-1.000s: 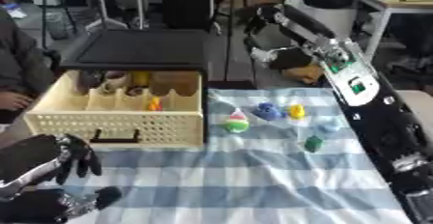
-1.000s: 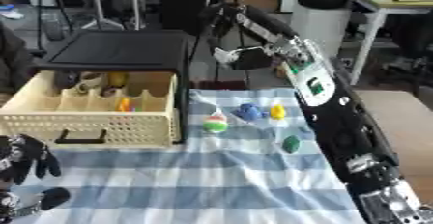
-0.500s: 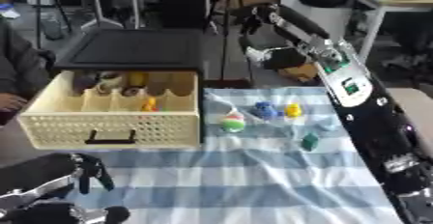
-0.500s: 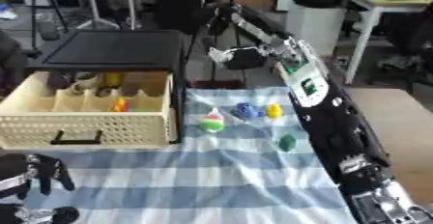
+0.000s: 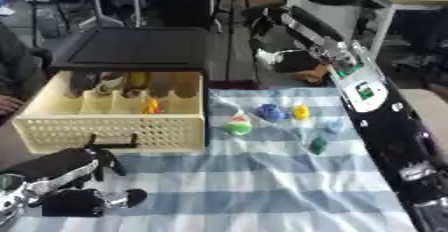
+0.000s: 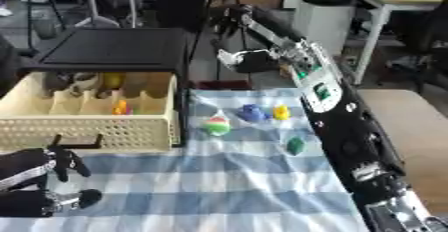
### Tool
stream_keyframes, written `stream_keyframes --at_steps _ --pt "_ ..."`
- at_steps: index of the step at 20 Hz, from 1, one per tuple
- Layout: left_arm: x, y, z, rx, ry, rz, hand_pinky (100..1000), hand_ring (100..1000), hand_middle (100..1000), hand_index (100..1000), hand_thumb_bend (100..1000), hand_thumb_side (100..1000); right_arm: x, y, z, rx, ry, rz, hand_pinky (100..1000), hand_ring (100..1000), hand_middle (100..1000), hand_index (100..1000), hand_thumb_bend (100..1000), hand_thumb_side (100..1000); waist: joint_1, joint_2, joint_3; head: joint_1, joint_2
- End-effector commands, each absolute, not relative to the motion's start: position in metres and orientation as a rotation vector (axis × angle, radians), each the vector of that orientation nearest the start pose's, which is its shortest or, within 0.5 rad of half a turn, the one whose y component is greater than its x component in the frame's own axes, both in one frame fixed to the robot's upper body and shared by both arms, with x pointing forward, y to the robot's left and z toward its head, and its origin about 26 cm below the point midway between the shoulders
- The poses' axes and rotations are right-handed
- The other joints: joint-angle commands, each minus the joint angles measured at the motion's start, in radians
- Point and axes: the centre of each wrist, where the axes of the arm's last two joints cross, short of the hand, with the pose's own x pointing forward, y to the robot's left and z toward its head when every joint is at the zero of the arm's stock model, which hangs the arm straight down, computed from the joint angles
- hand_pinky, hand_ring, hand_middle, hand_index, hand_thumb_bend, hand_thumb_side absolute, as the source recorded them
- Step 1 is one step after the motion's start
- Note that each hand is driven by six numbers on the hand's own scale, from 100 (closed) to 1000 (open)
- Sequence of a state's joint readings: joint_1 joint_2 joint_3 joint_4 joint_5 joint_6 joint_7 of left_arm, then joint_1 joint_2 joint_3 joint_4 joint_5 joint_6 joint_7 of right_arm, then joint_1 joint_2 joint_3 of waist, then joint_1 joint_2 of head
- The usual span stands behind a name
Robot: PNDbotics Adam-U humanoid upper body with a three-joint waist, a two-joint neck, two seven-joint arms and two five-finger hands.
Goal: Pick up objects from table and place into drawer.
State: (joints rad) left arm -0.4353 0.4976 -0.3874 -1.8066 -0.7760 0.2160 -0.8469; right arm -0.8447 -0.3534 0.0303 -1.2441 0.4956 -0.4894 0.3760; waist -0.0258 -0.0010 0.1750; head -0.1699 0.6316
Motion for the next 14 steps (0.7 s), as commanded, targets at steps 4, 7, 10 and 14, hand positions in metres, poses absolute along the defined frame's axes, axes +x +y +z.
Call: stream_keyframes --at_steps 4,7,10,14 --pt "0.342 0.199 0.162 0.553 -1.218 -1.667 607 740 810 842 562 1000 0.447 -0.248 0.24 -0.483 -2.202 1.355 655 688 732 912 100 436 0.002 -0.006 -0.006 0.006 0.0" --pt "0.348 0.195 0.162 0.581 -1.258 -1.638 600 726 801 837 554 1000 0.447 -0.247 0.24 -0.482 -2.202 1.356 655 687 731 912 100 438 0.001 -0.005 -0.009 0.008 -0.001" --pt "0.354 0.193 0.164 0.597 -1.286 -1.616 597 712 791 833 549 1000 0.447 -0.247 0.239 -0.481 -2.2 1.357 654 687 729 912 100 440 -0.001 -0.003 -0.013 0.01 -0.001" --pt "0.362 0.19 0.167 0.611 -1.301 -1.599 595 699 779 827 546 1000 0.447 -0.246 0.239 -0.477 -2.2 1.357 654 686 728 912 100 444 -0.001 -0.001 -0.018 0.013 -0.001"
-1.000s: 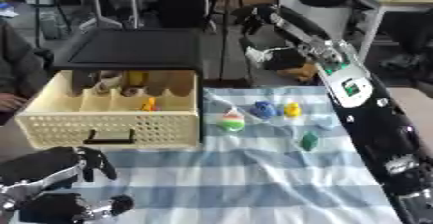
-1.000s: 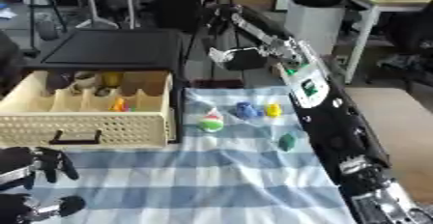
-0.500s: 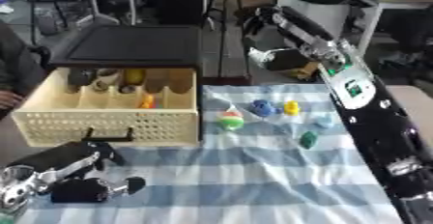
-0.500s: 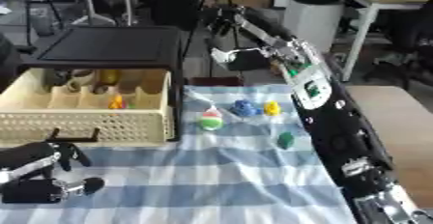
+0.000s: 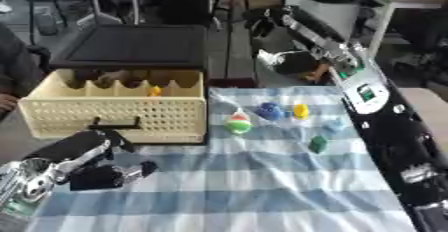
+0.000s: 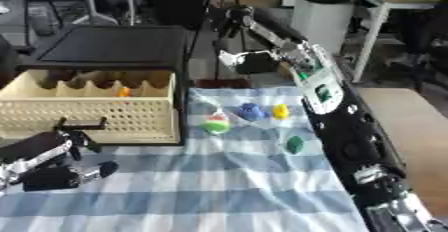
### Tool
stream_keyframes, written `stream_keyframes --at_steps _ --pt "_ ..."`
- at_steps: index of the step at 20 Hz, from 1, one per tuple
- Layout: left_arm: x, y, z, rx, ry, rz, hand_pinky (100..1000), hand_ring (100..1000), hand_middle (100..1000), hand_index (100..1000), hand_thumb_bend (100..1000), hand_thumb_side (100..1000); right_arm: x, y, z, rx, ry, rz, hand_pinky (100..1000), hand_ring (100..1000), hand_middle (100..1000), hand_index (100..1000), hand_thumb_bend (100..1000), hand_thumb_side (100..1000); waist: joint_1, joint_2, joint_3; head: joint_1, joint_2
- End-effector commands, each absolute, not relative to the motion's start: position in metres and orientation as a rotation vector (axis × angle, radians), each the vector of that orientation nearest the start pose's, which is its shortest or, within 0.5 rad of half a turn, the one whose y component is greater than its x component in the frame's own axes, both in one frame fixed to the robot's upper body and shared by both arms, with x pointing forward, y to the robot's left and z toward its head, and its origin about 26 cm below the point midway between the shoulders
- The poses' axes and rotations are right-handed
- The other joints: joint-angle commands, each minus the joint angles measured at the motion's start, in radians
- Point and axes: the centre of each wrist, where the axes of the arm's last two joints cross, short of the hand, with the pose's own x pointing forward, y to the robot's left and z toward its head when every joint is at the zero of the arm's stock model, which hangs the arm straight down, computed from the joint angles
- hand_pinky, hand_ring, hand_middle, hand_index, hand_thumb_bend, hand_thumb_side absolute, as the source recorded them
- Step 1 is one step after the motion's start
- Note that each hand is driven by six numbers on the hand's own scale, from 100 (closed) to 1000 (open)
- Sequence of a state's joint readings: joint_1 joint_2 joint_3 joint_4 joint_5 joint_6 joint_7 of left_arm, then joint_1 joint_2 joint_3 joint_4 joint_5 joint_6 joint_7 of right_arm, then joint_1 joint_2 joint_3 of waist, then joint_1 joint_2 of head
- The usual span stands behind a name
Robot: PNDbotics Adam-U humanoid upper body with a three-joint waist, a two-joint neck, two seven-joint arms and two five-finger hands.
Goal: Pick up objects from table and place into drawer.
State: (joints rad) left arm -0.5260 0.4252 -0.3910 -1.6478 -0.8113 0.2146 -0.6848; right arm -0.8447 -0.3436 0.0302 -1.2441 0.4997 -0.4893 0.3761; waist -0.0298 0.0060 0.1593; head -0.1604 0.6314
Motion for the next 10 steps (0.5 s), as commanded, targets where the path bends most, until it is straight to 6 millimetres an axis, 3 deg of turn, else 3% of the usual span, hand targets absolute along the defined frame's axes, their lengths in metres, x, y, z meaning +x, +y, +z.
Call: stream_keyframes --at_steps 1,10 --pt "0.364 0.189 0.168 0.613 -1.303 -1.596 595 698 776 827 546 1000 0.447 -0.246 0.239 -0.475 -2.201 1.358 654 685 727 912 100 445 0.003 -0.008 -0.004 0.004 -0.001" --pt "0.389 0.192 0.164 0.639 -1.252 -1.531 592 686 765 819 545 1000 0.447 -0.243 0.238 -0.461 -2.203 1.36 653 684 725 912 100 453 0.001 -0.002 -0.026 0.013 -0.005"
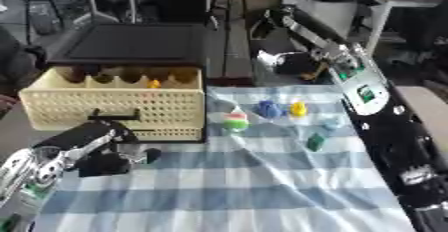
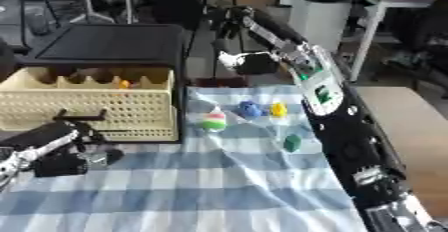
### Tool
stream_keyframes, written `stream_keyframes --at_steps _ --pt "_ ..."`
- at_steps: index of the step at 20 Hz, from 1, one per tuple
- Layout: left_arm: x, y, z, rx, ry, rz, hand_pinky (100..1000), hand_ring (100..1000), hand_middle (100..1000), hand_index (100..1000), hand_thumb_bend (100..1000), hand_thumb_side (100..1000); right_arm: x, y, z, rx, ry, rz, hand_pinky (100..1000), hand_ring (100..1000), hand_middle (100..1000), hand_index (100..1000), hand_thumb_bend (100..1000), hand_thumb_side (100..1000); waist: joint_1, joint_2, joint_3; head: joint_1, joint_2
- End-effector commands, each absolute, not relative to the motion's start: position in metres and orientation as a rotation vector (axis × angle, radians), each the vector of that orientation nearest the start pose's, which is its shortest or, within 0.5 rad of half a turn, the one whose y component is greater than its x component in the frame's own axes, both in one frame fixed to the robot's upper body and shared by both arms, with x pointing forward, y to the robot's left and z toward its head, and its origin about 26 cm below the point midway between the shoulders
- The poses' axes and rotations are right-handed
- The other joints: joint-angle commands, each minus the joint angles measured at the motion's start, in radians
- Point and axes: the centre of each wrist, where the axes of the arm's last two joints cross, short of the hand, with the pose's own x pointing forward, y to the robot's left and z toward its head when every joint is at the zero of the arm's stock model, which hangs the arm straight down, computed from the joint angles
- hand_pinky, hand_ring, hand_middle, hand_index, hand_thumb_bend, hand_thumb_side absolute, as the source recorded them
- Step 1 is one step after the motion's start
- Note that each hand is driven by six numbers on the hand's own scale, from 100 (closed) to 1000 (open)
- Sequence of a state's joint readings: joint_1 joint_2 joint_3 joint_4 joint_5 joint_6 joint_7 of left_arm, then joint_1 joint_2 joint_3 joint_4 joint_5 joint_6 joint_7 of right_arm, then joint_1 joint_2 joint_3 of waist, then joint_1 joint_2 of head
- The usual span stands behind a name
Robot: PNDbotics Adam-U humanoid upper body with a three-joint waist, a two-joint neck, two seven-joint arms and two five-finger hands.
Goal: Pick up objects from table and place into drawer.
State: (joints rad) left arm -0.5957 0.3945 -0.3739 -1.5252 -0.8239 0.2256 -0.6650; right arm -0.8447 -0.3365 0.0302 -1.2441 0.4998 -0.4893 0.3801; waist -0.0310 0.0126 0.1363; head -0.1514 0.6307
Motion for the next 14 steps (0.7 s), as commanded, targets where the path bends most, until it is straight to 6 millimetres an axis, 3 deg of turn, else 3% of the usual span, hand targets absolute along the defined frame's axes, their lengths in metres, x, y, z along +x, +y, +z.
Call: stream_keyframes --at_steps 1,14 --pt "0.392 0.193 0.164 0.646 -1.249 -1.516 591 684 764 818 545 1000 0.447 -0.242 0.238 -0.46 -2.204 1.36 653 684 725 912 100 453 0.002 -0.008 -0.006 0.006 -0.005" --pt "0.42 0.203 0.155 0.728 -1.237 -1.365 570 633 718 793 535 1000 0.448 -0.237 0.241 -0.446 -2.219 1.362 652 682 711 911 100 464 -0.005 0.012 -0.044 0.022 -0.019"
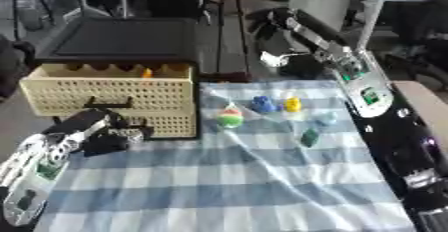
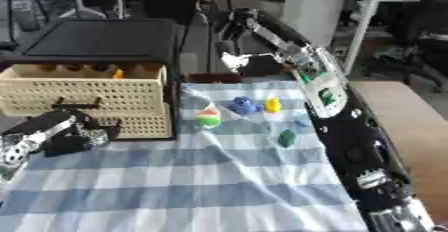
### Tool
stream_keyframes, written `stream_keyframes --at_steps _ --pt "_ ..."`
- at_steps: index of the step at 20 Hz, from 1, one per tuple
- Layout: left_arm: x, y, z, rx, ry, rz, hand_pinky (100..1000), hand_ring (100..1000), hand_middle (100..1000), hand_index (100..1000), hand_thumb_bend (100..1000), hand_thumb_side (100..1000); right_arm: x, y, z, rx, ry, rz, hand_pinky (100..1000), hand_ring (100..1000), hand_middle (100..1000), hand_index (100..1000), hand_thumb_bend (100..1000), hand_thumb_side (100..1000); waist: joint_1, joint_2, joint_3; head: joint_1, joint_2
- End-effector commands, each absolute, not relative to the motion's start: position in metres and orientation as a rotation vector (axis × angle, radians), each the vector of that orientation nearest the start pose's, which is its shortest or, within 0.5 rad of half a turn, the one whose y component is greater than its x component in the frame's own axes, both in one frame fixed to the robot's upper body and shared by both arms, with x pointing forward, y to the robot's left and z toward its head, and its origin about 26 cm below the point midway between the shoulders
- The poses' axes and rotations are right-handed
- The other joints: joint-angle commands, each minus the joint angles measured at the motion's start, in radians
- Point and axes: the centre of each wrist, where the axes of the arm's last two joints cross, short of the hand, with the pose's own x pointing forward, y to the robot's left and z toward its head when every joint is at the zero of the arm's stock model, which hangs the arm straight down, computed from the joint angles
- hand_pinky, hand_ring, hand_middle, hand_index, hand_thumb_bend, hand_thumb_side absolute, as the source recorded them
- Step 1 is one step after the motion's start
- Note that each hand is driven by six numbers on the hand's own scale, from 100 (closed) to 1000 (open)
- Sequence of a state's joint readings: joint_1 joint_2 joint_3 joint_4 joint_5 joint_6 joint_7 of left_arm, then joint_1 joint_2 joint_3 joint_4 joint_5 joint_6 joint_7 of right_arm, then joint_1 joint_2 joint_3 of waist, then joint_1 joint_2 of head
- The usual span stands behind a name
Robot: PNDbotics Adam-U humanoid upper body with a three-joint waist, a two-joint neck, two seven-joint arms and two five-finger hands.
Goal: Pick up objects from table and place into drawer.
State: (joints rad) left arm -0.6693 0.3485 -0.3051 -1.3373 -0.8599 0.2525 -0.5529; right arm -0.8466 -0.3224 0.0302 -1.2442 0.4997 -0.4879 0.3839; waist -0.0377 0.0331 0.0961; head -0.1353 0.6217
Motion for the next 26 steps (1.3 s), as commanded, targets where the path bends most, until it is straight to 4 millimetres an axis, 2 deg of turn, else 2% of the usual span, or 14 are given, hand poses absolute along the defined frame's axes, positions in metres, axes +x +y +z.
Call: stream_keyframes --at_steps 1,8,14,20,26 --pt "0.422 0.204 0.153 0.733 -1.234 -1.353 570 632 718 792 535 1000 0.448 -0.236 0.241 -0.444 -2.222 1.364 652 682 710 911 100 464 0.001 -0.007 -0.008 0.007 -0.011" --pt "0.433 0.209 0.152 0.774 -1.232 -1.299 561 608 687 779 533 1000 0.448 -0.234 0.244 -0.443 -2.229 1.368 651 681 708 912 100 469 0.0 0.005 -0.029 0.015 -0.021" --pt "0.441 0.213 0.156 0.806 -1.226 -1.264 551 556 623 751 530 1000 0.448 -0.232 0.245 -0.436 -2.233 1.378 651 682 709 914 100 469 0.001 0.012 -0.044 0.02 -0.026" --pt "0.448 0.219 0.162 0.839 -1.222 -1.235 537 508 570 716 526 1000 0.449 -0.231 0.244 -0.426 -2.235 1.383 651 683 709 914 100 469 0.002 0.013 -0.058 0.021 -0.032" --pt "0.45 0.225 0.158 0.829 -1.215 -1.223 506 467 529 696 519 1000 0.449 -0.233 0.241 -0.42 -2.23 1.382 651 682 708 914 100 469 -0.001 0.008 -0.065 0.018 -0.034"
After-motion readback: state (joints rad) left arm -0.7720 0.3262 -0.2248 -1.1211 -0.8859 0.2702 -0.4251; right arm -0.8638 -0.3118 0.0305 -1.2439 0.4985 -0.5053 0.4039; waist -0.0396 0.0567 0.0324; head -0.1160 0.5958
